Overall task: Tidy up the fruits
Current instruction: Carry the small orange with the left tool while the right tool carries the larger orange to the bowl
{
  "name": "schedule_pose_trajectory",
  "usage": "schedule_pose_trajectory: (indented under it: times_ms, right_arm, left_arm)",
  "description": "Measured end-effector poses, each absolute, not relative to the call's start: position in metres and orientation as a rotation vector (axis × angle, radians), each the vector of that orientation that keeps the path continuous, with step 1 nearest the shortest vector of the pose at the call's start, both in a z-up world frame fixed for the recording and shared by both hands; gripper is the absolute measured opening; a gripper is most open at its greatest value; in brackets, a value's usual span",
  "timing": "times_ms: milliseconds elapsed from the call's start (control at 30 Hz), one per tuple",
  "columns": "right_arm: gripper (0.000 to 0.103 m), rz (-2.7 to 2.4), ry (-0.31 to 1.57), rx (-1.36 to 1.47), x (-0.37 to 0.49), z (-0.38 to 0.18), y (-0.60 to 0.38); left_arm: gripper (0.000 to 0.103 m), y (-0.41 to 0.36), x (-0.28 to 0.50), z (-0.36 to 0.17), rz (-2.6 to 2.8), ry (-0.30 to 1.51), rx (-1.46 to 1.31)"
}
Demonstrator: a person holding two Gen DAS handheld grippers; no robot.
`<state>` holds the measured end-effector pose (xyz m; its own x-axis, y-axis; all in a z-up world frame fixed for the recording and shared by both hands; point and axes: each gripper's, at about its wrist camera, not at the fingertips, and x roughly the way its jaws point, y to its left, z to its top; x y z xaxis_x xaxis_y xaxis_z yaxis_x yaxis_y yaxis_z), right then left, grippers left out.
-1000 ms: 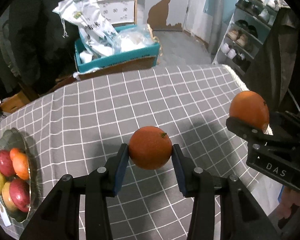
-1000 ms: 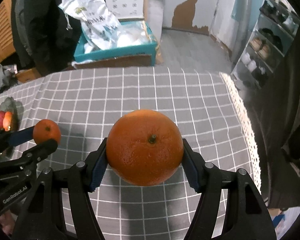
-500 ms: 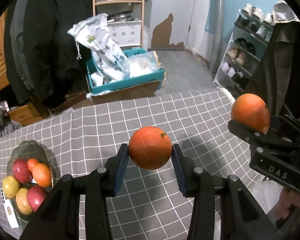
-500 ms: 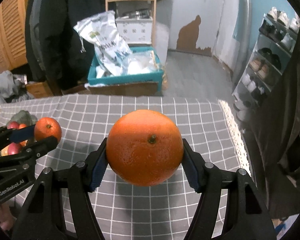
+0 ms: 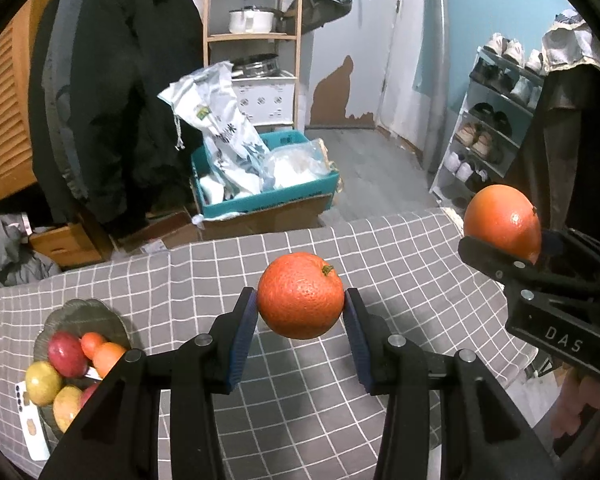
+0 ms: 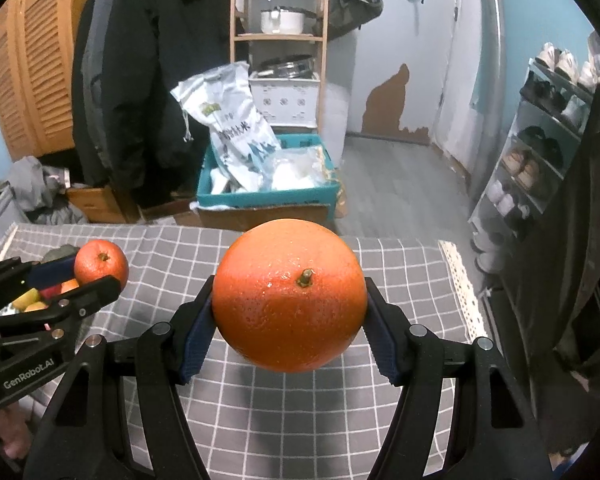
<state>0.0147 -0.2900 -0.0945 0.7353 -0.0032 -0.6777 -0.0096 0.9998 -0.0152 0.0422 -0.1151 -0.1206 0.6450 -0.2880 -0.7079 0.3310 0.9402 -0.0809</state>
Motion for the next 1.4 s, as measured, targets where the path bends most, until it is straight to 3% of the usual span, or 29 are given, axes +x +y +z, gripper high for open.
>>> schedule_pose_trajectory:
  times_ms: [633, 1400]
  right_arm:
    - [0.067, 0.100, 0.708, -0.052, 0.036, -0.074, -0.222]
    - [0.067, 0.293, 0.774, -0.109, 0.087, -0.101, -0.104]
  left_arm:
    - [0.044, -0.050, 0.043, -0.099, -0.246, 0.740, -0.009]
    - [0.044, 0.082, 0.058, -0.127, -0.013, 0.782, -0.145]
